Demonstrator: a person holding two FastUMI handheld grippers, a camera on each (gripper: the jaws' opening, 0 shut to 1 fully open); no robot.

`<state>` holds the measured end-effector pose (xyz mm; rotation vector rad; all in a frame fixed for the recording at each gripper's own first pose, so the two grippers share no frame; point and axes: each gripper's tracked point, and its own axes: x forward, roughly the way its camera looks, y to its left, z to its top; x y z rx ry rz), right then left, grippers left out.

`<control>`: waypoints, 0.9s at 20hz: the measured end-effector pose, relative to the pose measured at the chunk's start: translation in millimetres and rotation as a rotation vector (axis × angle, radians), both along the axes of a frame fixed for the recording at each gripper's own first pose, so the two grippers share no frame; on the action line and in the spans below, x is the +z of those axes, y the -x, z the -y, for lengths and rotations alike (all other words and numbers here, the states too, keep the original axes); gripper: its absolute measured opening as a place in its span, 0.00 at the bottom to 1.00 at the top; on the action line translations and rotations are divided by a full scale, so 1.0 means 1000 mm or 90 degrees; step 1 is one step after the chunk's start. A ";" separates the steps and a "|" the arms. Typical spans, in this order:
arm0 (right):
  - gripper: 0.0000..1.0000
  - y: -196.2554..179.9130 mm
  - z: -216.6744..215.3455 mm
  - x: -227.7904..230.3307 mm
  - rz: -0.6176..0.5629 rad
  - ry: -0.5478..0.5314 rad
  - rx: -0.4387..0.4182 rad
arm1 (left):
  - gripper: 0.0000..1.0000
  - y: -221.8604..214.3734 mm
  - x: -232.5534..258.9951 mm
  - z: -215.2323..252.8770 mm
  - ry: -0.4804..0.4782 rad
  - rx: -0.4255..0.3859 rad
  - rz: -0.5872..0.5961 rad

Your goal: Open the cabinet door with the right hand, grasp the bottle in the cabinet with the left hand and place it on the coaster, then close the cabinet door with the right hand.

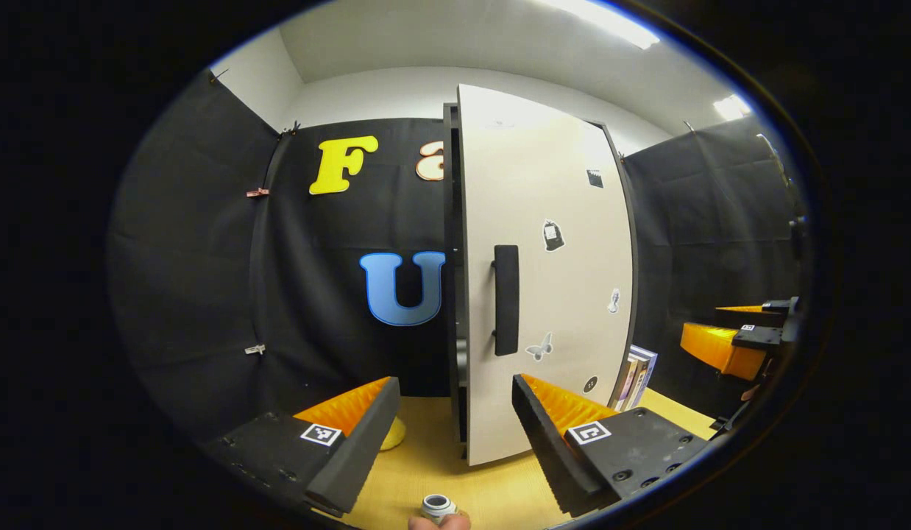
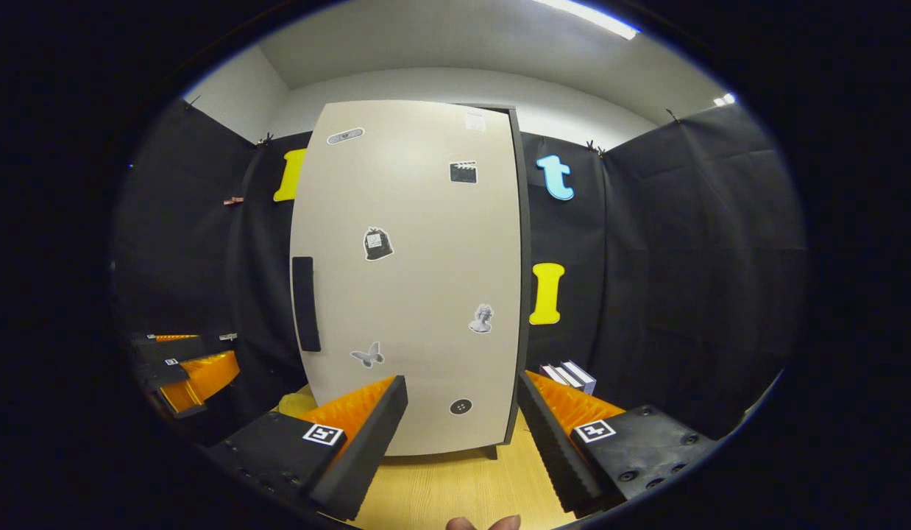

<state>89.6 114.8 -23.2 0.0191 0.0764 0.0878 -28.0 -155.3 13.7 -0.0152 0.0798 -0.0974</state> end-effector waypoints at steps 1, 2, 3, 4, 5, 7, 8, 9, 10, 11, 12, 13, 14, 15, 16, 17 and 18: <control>0.97 -0.001 0.001 0.000 0.000 0.001 -0.002 | 0.95 -0.001 0.000 0.000 -0.002 -0.001 0.001; 0.98 -0.001 0.002 0.000 -0.001 0.000 -0.003 | 0.95 -0.001 -0.001 0.001 -0.001 -0.002 0.001; 0.98 0.000 0.002 0.000 -0.002 -0.001 -0.004 | 0.96 -0.003 -0.001 0.001 -0.001 -0.002 -0.001; 0.97 0.000 0.002 0.000 -0.002 -0.002 -0.006 | 0.95 -0.002 -0.003 0.001 0.000 -0.003 -0.002; 0.98 0.000 0.001 0.000 -0.001 -0.003 -0.005 | 0.95 -0.002 -0.003 0.001 -0.001 -0.003 -0.003; 0.97 0.000 0.002 0.000 -0.001 0.000 -0.006 | 0.95 -0.002 -0.002 0.001 -0.003 -0.002 -0.002; 0.97 0.000 0.003 0.000 -0.002 0.000 -0.007 | 0.96 -0.002 -0.004 0.001 -0.002 -0.003 -0.002; 0.98 0.000 0.003 0.000 -0.002 0.000 -0.009 | 0.95 -0.002 -0.004 0.001 -0.001 -0.004 -0.003; 0.98 0.000 0.003 0.000 -0.002 0.000 -0.010 | 0.96 -0.002 -0.004 0.000 -0.001 -0.004 -0.003; 0.98 0.000 0.003 0.000 -0.002 0.001 -0.010 | 0.96 -0.003 -0.004 0.000 -0.001 -0.003 -0.002; 0.98 0.000 0.003 0.001 -0.001 0.001 -0.010 | 0.96 -0.003 -0.004 0.000 -0.001 -0.003 -0.003; 0.97 0.000 0.003 0.001 0.001 0.002 -0.010 | 0.96 -0.004 -0.004 0.000 -0.001 -0.003 -0.003; 0.98 -0.001 0.004 0.001 0.002 0.002 -0.010 | 0.96 -0.004 -0.005 0.000 -0.002 -0.004 -0.003; 0.98 -0.001 0.004 0.001 0.002 0.001 -0.011 | 0.96 -0.004 -0.005 0.000 -0.002 -0.004 -0.003; 0.98 -0.001 0.003 0.001 0.003 0.000 -0.011 | 0.96 -0.003 -0.005 0.001 -0.002 -0.004 -0.003; 0.98 -0.001 0.003 0.002 0.003 -0.001 -0.011 | 0.96 -0.004 -0.004 0.001 -0.002 -0.005 -0.003; 0.97 -0.001 0.003 0.002 0.003 -0.001 -0.011 | 0.95 -0.004 -0.004 0.002 -0.001 -0.006 -0.003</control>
